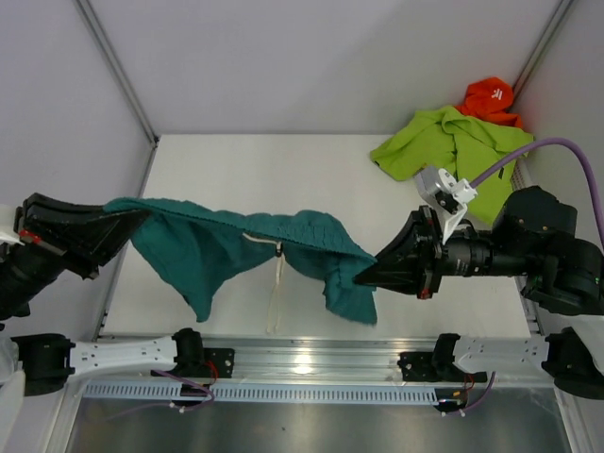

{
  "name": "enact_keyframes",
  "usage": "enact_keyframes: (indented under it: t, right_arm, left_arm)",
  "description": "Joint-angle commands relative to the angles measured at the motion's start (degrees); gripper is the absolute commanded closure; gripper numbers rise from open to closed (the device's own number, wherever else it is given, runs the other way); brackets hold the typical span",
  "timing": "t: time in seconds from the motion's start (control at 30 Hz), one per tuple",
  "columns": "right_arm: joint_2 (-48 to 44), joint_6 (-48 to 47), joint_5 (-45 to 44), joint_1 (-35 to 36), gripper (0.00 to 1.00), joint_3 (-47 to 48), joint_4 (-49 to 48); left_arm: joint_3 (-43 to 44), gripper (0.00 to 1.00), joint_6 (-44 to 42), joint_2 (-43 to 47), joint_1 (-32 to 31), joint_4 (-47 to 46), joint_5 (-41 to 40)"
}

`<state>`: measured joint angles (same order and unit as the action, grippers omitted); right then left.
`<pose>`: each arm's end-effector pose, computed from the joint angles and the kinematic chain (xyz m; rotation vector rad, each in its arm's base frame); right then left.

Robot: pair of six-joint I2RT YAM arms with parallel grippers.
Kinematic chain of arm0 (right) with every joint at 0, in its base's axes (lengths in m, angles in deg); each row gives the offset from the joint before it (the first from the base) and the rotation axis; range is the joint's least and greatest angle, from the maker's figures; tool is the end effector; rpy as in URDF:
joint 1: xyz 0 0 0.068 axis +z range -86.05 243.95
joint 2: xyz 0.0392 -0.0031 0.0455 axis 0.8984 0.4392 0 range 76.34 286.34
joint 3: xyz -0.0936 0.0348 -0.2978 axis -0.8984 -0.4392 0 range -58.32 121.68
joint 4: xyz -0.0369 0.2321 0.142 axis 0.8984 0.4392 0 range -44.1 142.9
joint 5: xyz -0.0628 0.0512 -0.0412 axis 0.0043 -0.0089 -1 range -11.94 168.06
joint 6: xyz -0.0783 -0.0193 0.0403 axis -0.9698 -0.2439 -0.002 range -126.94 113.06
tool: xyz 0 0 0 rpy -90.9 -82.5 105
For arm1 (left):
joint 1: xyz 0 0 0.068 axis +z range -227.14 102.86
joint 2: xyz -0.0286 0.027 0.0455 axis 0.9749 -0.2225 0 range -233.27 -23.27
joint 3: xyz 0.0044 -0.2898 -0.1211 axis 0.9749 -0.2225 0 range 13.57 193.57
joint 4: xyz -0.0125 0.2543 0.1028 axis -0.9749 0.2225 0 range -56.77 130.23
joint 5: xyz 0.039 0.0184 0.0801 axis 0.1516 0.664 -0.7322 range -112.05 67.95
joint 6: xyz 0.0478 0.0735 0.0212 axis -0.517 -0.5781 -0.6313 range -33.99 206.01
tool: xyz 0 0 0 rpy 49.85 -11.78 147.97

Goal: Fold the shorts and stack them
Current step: Flatten the shorts out

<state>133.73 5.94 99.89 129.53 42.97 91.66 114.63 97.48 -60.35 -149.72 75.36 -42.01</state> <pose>0.0342 0.1476 0.5897 -1.0694 1.4229 1.3330 0.0185 0.0329 0.6131 0.3536 1.2350 -1.0678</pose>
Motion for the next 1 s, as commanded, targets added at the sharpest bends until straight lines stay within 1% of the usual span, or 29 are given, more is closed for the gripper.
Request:
enact_keyframes:
  t: [0.0, 0.03, 0.07, 0.1, 0.13, 0.17, 0.2, 0.23, 0.27, 0.3, 0.33, 0.37, 0.4, 0.43, 0.47, 0.5, 0.53, 0.57, 0.6, 0.63, 0.67, 0.7, 0.73, 0.77, 0.8, 0.87, 0.9, 0.93, 0.97]
  right_arm:
    - [-0.6, 1.4, 6.8, 0.2, 1.0, 4.3, 10.0]
    - [1.0, 1.1, 1.3, 0.2, 1.0, 5.0, 12.2]
    - [2.3, 1.0, -2.5, 0.2, 1.0, 5.3, 15.9]
    - [3.7, 1.4, -6.3, 0.2, 1.0, 5.5, 17.3]
    - [5.2, 1.6, -14.1, 0.2, 1.0, 5.6, 18.5]
    - [8.8, 1.8, -18.4, 0.1, 1.0, 5.7, 20.1]
    - [10.8, 1.8, -21.6, -0.1, 1.0, 5.8, 20.7]
    - [12.8, 0.6, -26.8, -0.8, 1.0, 6.7, 21.0]
    - [16.3, 0.0, -27.4, -3.9, 1.0, 7.0, 21.0]
    - [17.9, -0.7, -26.7, -6.1, 1.0, 7.5, 20.8]
    - [19.2, -1.9, -26.0, -8.3, 1.0, 8.6, 20.1]
    - [21.6, -2.6, -26.0, -12.4, 1.0, 9.2, 19.7]
    - [22.8, -3.5, -26.0, -14.1, 1.0, 9.7, 19.4]
    - [24.0, -5.0, -25.9, -16.0, 1.0, 10.9, 18.2]
    - [26.8, -5.7, -25.9, -19.7, 1.0, 11.6, 17.4]
    - [28.6, -6.3, -26.9, -21.0, 1.0, 12.9, 16.7]
    - [30.4, -8.3, -28.0, -22.2, 1.0, 16.1, 14.9]
    - [34.8, -9.5, -31.2, -23.7, 1.0, 18.0, 13.7]
    - [37.1, -10.6, -32.9, -24.5, 1.0, 20.6, 11.7]
    - [39.0, -11.8, -34.4, -25.1, 1.0, 23.5, 10.1]
    - [41.6, -14.5, -37.2, -25.8, 1.0, 27.9, 7.7]
    - [42.4, -15.9, -38.6, -25.9, 1.0, 29.6, 2.2]
    - [42.6, -17.3, -39.9, -25.9, 1.0, 30.5, -0.8]
    - [42.6, -20.3, -42.5, -25.9, 1.0, 31.1, -4.2]
    - [42.4, -22.1, -43.8, -25.9, 1.0, 31.0, -10.1]
    - [41.7, -27.4, -46.0, -26.0, 1.0, 29.6, -14.9]
    - [41.4, -28.8, -46.3, -26.2, 1.0, 29.1, -18.6]
    - [40.4, -29.7, -46.1, -26.8, 1.0, 27.9, -20.3]
    - [39.7, -30.4, -45.6, -27.3, 1.0, 26.4, -22.2]
  left_arm:
    - [3.4, 1.0, 4.4, -2.0, 0.2, 7.7, 3.3]
    - [1.9, 1.0, 4.6, -2.9, 0.2, 8.6, 2.1]
    - [0.9, 1.0, 4.7, -3.4, 0.2, 9.5, 0.6]
    - [-0.2, 1.0, 5.1, -3.6, 0.2, 9.1, -1.5]
    - [-6.2, 1.0, 5.1, -3.7, 0.2, 7.9, -5.6]
    - [-8.7, 1.0, 4.7, -3.6, 0.2, 5.9, -7.4]
    - [-10.9, 1.0, 3.6, -3.6, 0.2, 0.8, -9.3]
    - [-17.9, 1.0, 2.7, -4.0, 0.3, -1.7, -11.2]
    - [-19.6, 1.0, 1.8, -6.1, 0.7, -3.7, -13.8]
    - [-21.1, 1.0, 1.4, -7.7, 4.3, -5.6, -12.8]
    - [-21.4, 1.0, 1.4, -9.3, 8.5, -6.5, -2.3]
    - [-21.9, 1.0, 2.4, -11.9, 20.2, -7.8, 5.0]
    - [-23.1, 1.0, 3.2, -13.3, 26.4, -10.5, 12.0]
    - [-23.0, 1.0, 3.8, -14.7, 32.4, -11.5, 22.8]
    - [-22.8, 1.0, 4.4, -16.3, 41.3, -12.2, 25.6]
    - [-21.2, 1.0, 4.5, -19.8, 43.9, -13.6, 27.2]
    - [-20.0, 1.0, 4.7, -21.7, 46.1, -14.2, 28.0]
    - [-17.8, 1.0, 4.8, -23.7, 48.8, -14.3, 28.1]
    - [-14.6, 1.0, 4.7, -28.0, 49.8, -15.0, 27.9]
    - [-13.2, 1.0, 4.4, -29.8, 50.5, -15.6, 27.7]
    - [-9.9, 1.0, 3.8, -31.5, 51.8, -16.1, 27.4]
    - [-7.1, 1.0, 3.4, -34.2, 52.4, -17.0, 27.9]
    - [-6.0, 1.0, 3.0, -35.1, 53.0, -19.4, 28.2]
    - [-3.8, 1.0, 2.0, -35.9, 54.0, -20.4, 28.3]
    - [-0.5, 1.0, 1.2, -37.3, 54.6, -21.0, 28.8]
    - [3.3, 1.0, -2.6, -38.0, 56.6, -23.8, 28.2]
    - [4.8, 1.0, -3.6, -38.4, 57.3, -24.6, 28.8]
    - [5.5, 1.0, -4.9, -39.5, 58.9, -26.7, 29.3]
    - [7.5, 1.0, -5.4, -40.2, 59.9, -26.9, 30.2]
